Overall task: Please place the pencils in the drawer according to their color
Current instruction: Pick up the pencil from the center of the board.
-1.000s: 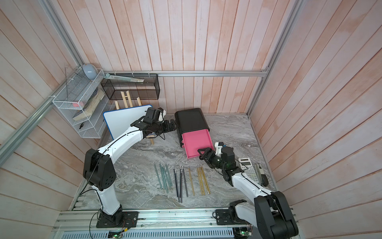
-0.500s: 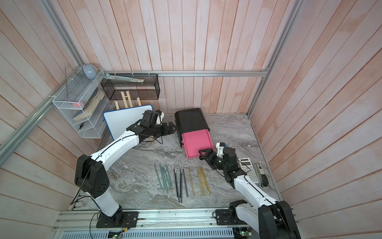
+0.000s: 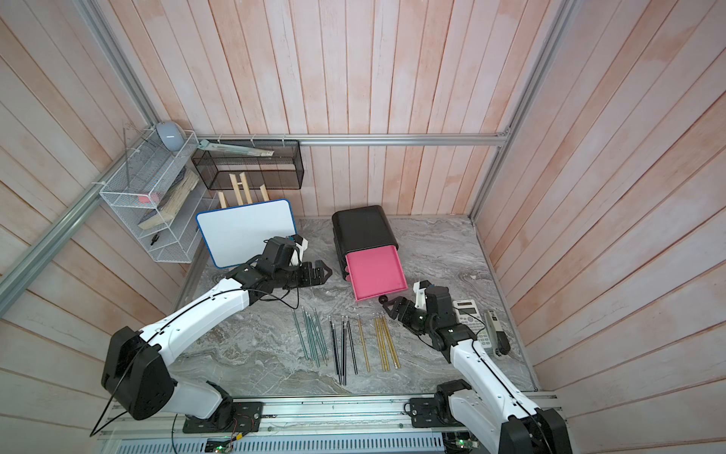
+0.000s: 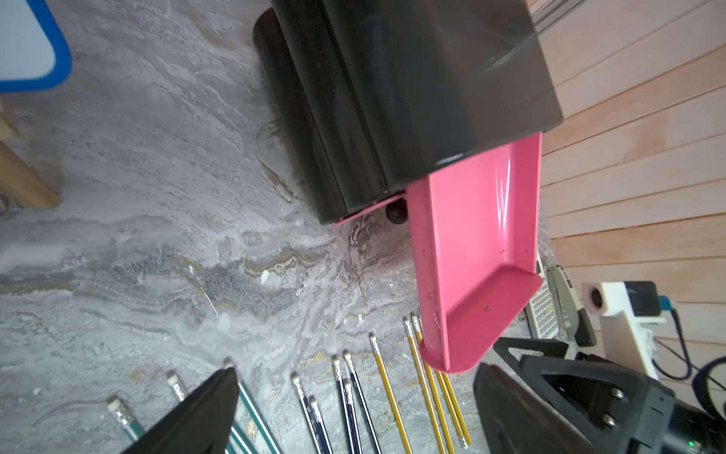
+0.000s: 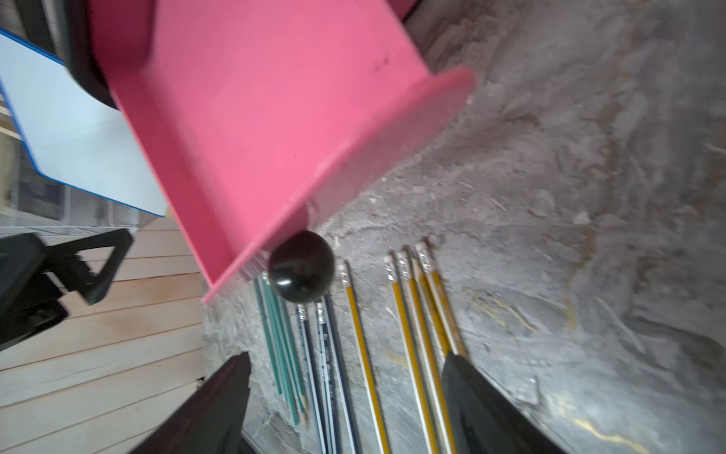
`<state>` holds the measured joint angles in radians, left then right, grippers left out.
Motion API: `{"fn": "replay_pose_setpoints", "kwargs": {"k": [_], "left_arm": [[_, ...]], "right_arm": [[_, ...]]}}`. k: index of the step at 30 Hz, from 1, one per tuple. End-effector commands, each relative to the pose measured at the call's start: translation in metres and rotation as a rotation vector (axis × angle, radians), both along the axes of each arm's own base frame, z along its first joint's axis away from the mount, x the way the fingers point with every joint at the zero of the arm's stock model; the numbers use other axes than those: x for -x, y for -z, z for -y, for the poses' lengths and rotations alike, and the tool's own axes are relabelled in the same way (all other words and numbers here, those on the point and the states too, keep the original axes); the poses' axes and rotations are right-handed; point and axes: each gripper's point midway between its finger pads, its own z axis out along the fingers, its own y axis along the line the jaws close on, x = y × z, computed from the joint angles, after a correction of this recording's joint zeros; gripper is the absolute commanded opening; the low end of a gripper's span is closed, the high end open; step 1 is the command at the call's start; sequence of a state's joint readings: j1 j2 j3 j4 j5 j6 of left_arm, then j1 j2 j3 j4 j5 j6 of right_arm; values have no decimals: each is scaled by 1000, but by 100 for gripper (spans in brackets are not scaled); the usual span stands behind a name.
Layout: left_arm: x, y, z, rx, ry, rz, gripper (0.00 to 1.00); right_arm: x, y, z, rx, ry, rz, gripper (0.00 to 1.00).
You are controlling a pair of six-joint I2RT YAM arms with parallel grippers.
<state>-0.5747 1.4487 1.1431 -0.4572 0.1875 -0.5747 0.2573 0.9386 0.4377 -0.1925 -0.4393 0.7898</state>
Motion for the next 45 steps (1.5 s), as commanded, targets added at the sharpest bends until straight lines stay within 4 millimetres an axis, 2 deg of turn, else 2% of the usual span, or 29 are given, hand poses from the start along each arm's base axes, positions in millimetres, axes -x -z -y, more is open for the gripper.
{"fn": "replay_pose_setpoints", "kwargs": {"k": [1,7,14,22,30,45], "left_arm": [[12,6,-1,-27,-22,4,100],[31,22,13,-17,-8,-32,100],[37,30,27,14,-2,-54,100],[37,30,36,27,11,-55,99],[38,32,38,31,22,-58,100],[41,34,39,46,35,-55,100]], "right_arm": [[15,19,18,183,-29,-54,80],[25,44,24,314,-56,-120,72],[23,54,20,482,-101,-132,64],[18,63,17,516,-98,-137,50],[20,68,3,536,-156,-148,48],[25,82,5,572,-182,-190,39]]}}
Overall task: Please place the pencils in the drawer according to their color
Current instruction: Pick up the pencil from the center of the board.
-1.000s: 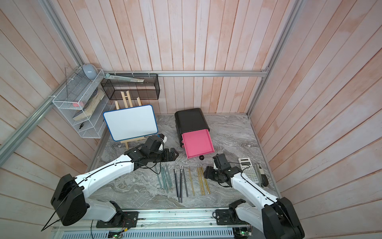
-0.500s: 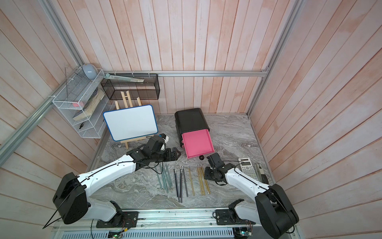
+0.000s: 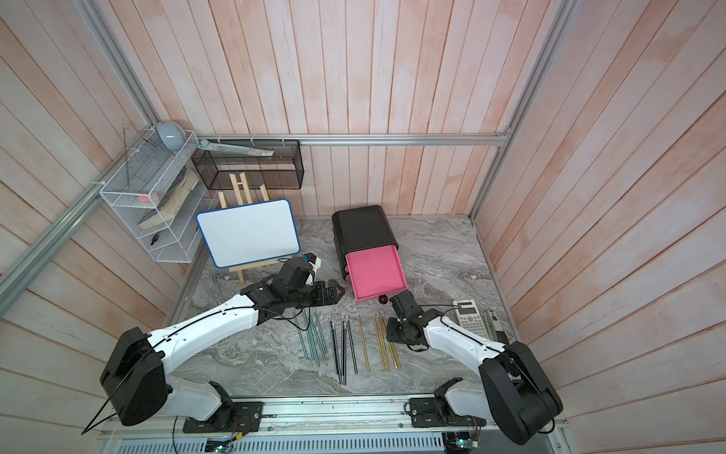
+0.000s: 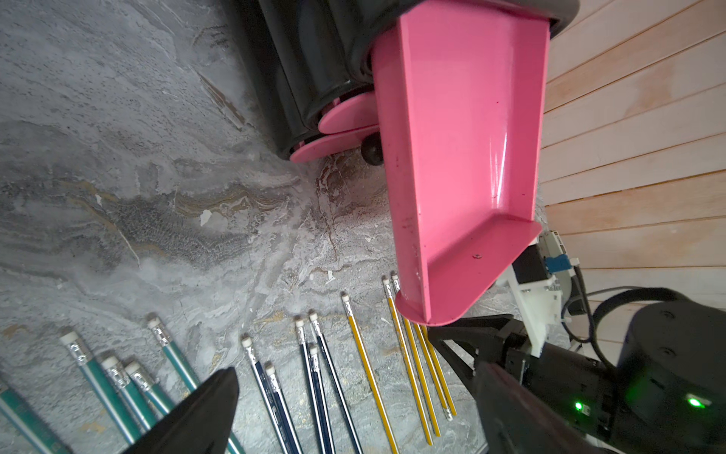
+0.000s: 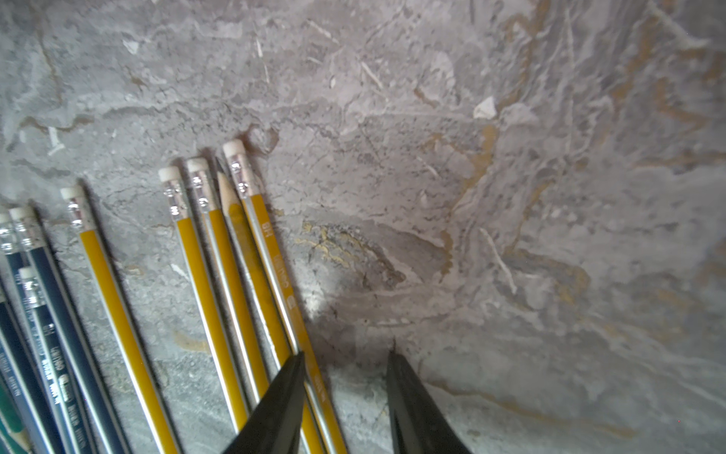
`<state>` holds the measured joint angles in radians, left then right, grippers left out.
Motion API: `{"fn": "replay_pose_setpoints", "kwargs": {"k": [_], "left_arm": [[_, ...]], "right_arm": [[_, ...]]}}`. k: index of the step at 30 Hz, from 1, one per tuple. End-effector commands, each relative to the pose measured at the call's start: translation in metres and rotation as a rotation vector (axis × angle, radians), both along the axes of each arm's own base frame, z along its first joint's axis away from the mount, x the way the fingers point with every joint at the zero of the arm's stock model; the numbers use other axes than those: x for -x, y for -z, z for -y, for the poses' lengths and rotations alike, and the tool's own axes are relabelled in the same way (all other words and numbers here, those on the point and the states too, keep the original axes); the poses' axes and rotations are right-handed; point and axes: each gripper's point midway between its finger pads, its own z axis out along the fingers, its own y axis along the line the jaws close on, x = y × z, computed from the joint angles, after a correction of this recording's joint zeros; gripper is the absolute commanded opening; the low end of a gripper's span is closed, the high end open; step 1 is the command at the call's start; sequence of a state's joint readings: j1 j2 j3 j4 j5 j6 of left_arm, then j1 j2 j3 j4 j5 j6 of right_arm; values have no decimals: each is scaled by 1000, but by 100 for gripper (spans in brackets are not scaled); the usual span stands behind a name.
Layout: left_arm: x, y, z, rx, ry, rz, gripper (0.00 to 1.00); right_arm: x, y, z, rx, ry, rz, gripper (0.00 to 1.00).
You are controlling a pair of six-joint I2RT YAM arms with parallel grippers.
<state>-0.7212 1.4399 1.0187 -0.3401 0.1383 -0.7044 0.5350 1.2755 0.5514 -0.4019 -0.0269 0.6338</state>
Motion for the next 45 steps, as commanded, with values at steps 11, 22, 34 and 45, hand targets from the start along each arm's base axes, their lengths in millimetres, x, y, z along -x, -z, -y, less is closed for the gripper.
{"fn": "replay_pose_setpoints", "kwargs": {"k": [11,22,34,45], "left_arm": [[3,3,5,23,20,1,100],[4,4,4,29,20,5,100],[5,3,4,34,22,10,99],[4,0,5,37,23,10,100]], "right_arm": [[3,11,1,61,-39,-38,31],[7,12,3,174,-84,-50,30],[15,20,-1,153,-88,-84,10],[16,5,-3,110,-64,-56,0]]}}
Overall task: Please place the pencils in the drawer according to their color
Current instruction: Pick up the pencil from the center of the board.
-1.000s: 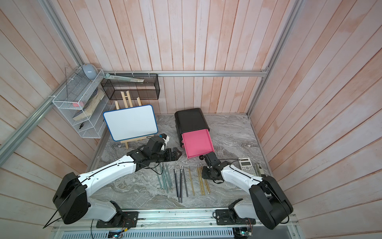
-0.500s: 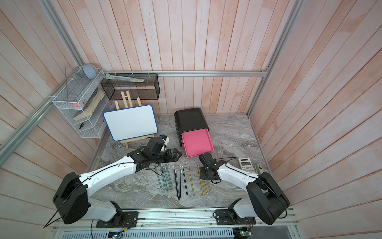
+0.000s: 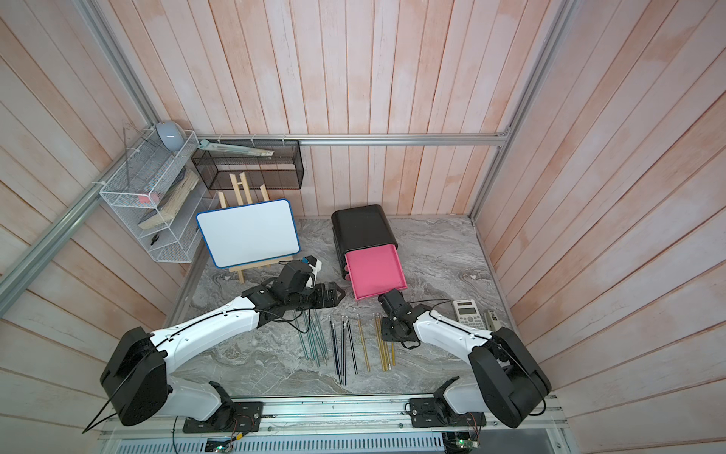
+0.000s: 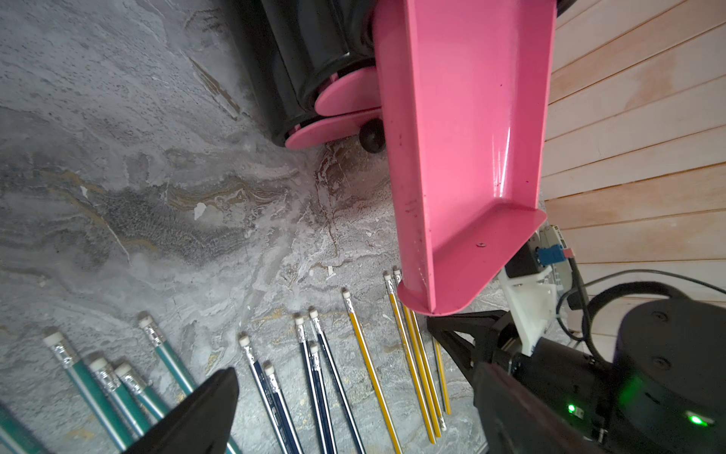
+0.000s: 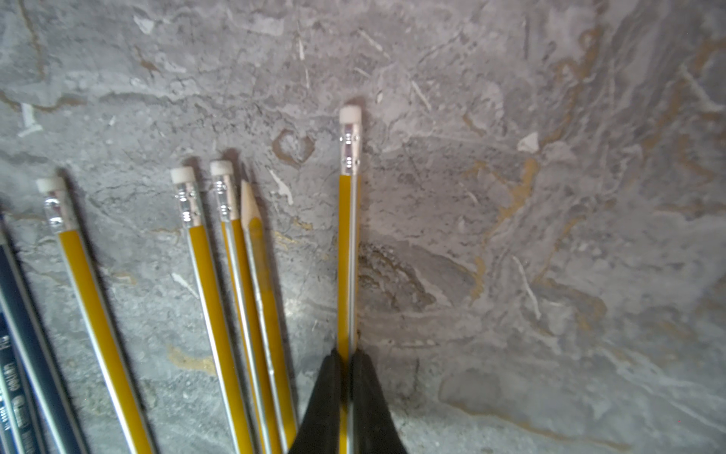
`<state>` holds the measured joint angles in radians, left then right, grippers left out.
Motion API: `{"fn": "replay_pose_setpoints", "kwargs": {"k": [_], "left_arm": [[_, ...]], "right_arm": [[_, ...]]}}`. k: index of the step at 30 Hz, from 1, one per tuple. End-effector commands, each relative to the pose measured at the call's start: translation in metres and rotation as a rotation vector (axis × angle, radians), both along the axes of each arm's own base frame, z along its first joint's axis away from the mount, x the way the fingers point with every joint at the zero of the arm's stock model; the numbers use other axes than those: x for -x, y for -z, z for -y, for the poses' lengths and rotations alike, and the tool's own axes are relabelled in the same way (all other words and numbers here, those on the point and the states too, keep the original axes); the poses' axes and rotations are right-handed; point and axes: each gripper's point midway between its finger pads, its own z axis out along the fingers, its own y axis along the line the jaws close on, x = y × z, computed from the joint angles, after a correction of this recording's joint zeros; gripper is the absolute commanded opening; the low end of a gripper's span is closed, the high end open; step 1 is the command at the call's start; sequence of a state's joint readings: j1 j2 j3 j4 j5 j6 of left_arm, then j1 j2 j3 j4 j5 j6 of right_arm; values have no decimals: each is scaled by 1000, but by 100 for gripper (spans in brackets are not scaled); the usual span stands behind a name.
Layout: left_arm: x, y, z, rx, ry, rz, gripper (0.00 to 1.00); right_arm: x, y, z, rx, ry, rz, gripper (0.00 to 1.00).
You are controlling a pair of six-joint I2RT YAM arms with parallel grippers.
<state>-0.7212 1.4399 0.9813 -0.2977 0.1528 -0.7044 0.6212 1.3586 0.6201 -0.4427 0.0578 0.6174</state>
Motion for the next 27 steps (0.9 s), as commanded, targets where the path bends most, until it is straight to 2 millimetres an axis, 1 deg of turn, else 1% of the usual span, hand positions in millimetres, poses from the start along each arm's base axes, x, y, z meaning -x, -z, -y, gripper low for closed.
{"fn": "replay_pose_setpoints", "kwargs": {"k": [1,6,9,19,23,27], "left_arm": [[1,-8,4,26,13,13,100],[-2,-14,7,27,16,23,100],[-5,-18,9,26,19,27,100],[-19,-37,24,40,36,45,100],[-27,-46,30,43,38,61,100],[-34,-57,35,43,36,75,100]], "right_arm": [[16,-2,8,4,20,-42,0],[13,-27,8,-60,65,9,0],[14,-37,10,-93,85,20,0],[28,-73,8,-214,101,44,0],[35,-89,4,-273,94,48,0],[39,-113,-5,-349,64,61,0]]}}
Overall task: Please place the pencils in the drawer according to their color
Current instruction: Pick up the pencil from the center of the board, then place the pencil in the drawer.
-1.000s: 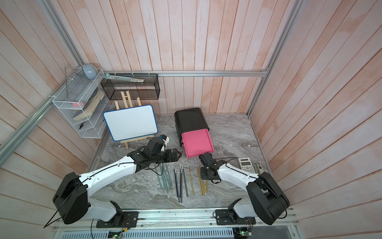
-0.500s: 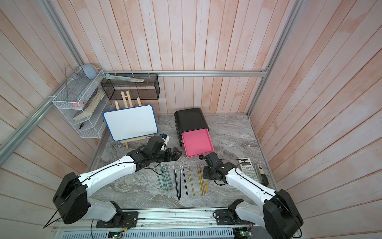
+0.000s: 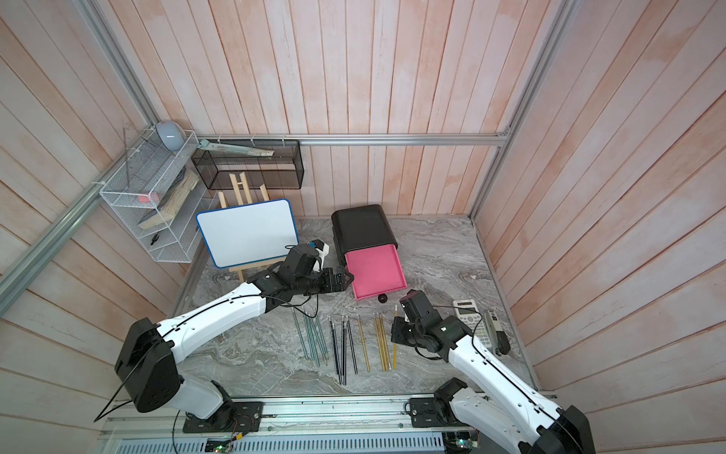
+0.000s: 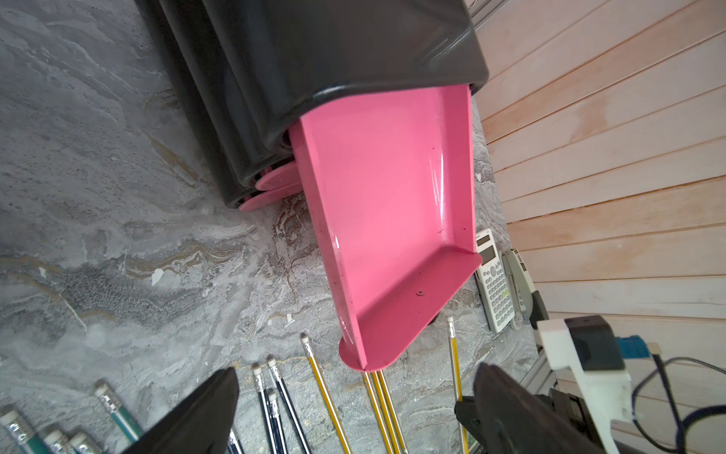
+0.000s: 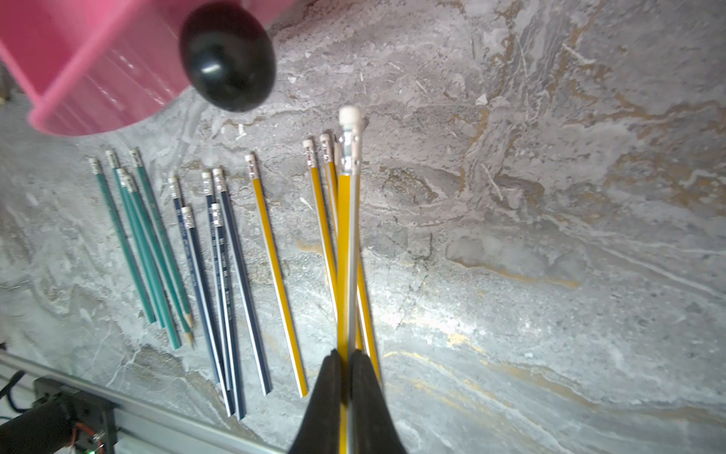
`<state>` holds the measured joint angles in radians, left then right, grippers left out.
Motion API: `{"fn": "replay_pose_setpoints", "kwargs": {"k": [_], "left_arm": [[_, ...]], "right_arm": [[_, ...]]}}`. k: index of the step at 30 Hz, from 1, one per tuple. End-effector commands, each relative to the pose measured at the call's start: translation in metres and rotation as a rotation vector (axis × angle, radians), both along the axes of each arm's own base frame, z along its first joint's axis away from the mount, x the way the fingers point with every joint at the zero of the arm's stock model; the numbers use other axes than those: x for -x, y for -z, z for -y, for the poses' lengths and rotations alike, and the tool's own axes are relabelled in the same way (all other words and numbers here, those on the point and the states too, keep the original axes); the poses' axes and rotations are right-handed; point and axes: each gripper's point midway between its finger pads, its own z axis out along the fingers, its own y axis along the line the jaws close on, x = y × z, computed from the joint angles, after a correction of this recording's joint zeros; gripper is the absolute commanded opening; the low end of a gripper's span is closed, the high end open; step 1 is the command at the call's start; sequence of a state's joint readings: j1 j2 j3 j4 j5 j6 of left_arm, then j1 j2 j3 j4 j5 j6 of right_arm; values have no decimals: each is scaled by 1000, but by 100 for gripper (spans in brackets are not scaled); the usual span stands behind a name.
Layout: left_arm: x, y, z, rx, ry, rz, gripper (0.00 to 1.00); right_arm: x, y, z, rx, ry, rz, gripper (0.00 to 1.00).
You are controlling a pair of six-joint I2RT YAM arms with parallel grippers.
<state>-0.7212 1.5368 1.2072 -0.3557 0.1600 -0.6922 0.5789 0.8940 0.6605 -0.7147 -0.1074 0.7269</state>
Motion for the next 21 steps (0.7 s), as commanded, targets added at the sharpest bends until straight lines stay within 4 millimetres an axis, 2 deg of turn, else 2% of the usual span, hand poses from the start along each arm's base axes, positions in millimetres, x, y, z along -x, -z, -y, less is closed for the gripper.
{"fn": "replay_pose_setpoints", "kwargs": {"k": [1,9,12,15,21], "left_arm": [[-4,-10,7,-2,23,18,100],[-16,-23,9,26,1,15,100],[-19,-26,8,34,-4,17,100],[-23,-29,6,38,-9,21,100],[-29,-37,-4,36,-29,34,100]], "right_arm": [[7,-25,-9,-75,-23,-11,0],[8,-72,-19,-161,-62,46,0],[2,-86,-25,-208,-54,83,0],[-15,-95,-34,-263,-32,117,0],[-67,-110,-49,-424,57,193,0]]}}
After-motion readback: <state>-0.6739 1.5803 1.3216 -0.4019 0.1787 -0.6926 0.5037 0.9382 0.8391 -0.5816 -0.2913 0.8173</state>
